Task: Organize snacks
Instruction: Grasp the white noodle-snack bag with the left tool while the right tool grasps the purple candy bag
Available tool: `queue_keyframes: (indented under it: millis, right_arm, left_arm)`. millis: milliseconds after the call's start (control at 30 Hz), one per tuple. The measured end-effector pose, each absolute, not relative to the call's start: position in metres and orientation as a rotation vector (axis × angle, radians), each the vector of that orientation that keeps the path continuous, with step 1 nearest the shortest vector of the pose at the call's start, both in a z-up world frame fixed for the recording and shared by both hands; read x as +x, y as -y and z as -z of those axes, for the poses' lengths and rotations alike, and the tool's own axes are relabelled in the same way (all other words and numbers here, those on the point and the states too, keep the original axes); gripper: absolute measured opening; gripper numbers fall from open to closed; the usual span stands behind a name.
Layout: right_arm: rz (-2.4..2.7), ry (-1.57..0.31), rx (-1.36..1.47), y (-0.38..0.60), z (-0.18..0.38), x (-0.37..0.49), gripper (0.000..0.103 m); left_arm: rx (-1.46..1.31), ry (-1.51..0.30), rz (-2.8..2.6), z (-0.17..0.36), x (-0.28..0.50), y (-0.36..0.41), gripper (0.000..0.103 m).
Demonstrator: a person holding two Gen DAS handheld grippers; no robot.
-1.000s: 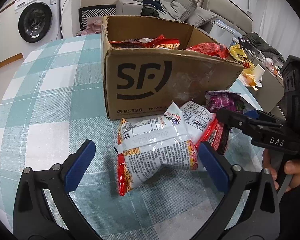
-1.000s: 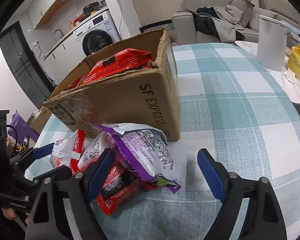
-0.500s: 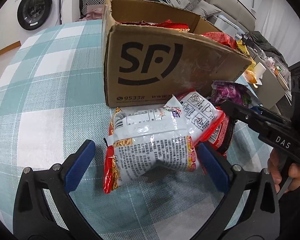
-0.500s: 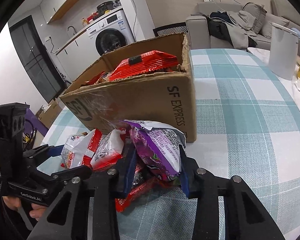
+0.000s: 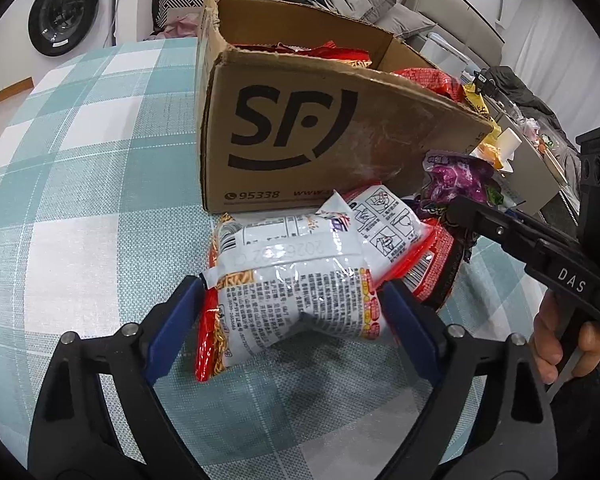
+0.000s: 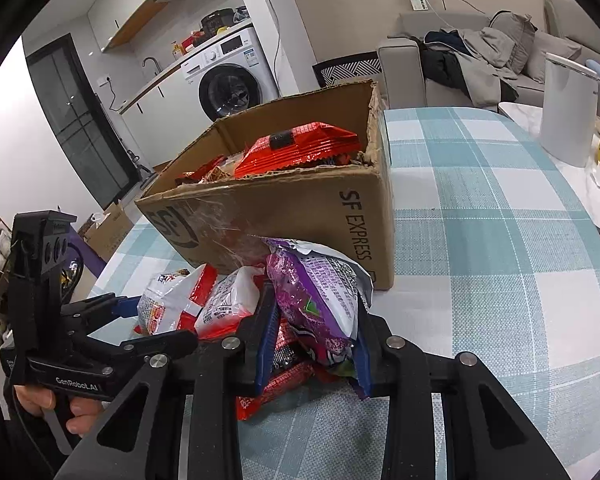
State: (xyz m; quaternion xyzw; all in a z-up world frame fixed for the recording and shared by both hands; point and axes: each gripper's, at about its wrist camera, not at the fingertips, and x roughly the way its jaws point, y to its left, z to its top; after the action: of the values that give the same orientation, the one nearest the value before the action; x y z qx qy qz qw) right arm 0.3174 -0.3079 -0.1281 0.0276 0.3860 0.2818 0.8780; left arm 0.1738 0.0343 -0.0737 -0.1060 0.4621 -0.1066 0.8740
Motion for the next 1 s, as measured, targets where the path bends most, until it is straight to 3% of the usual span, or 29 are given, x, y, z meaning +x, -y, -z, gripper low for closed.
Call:
queue_keyframes:
  millis: [200, 1000]
  right_arm:
    - [-0.592, -0.794, 0.060, 0.311, 0.123, 0.315, 0.033]
    - [-0.620, -0.718, 0.088, 0.319, 0.092, 0.296, 0.033]
  left_arm:
    - [-0.204, -0.949, 0.232, 0.070, 0.171, -0.035, 0.069]
    - [-0.164, -0.799, 0.212, 0.017, 0.140, -0.028, 0.067]
